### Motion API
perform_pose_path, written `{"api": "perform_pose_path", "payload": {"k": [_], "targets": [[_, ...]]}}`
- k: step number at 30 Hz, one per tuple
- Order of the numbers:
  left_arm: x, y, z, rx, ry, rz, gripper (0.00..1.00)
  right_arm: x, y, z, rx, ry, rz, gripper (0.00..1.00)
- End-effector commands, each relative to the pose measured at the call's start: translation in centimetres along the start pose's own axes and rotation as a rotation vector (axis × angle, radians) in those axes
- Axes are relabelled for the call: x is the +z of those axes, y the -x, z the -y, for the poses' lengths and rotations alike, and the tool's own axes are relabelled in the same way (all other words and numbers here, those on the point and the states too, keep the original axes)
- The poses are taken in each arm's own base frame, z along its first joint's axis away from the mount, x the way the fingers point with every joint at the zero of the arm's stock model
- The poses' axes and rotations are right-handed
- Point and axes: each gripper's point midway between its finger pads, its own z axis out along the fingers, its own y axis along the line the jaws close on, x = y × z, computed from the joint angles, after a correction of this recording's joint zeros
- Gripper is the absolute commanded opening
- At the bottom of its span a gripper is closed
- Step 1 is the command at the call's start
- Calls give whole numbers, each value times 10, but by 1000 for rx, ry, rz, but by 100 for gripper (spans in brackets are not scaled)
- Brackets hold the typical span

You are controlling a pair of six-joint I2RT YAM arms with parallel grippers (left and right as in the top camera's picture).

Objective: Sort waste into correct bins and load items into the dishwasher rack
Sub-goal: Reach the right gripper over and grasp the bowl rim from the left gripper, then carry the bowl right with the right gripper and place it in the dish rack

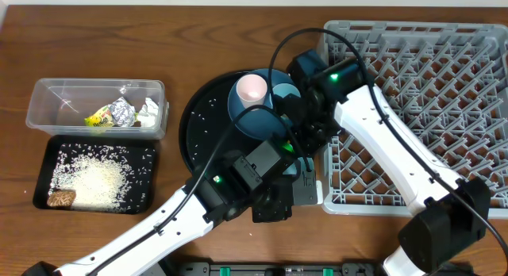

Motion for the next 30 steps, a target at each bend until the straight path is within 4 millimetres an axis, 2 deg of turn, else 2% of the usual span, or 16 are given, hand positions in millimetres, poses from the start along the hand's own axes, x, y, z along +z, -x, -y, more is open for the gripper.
{"api": "perform_pose_path", "payload": {"k": [1, 4, 8, 10, 15, 17, 21, 23, 26, 30], "targets": [[-7, 6, -2, 8, 23, 17, 6, 5, -2, -3, -10, 6, -21, 12], [-7, 6, -3, 8, 24, 18, 7, 6, -3, -3, -8, 7, -28, 1], [-8, 5, -12, 12, 77, 6, 6, 6, -3, -4, -4, 12, -27, 1], [-12, 12, -16, 21, 102, 34, 6, 6, -1, -3, 12, 9, -18, 1], [-40, 51, -30, 7, 193, 208, 27, 5, 0, 0, 52, 8, -11, 1], [-55, 67, -33, 7, 231, 287, 45, 4, 0, 2, 57, 8, -8, 1], [-84, 88, -37, -3, 292, 415, 47, 3, 5, 6, 108, 4, 16, 1], [-99, 92, -41, -48, 319, 465, 52, 0, 8, 8, 130, 0, 34, 1], [-122, 83, -62, -225, 413, 504, 53, -9, 9, 20, 192, -40, 54, 1], [-152, 34, -99, -546, 612, 477, 53, -40, -7, 66, 414, -200, 75, 1]]}}
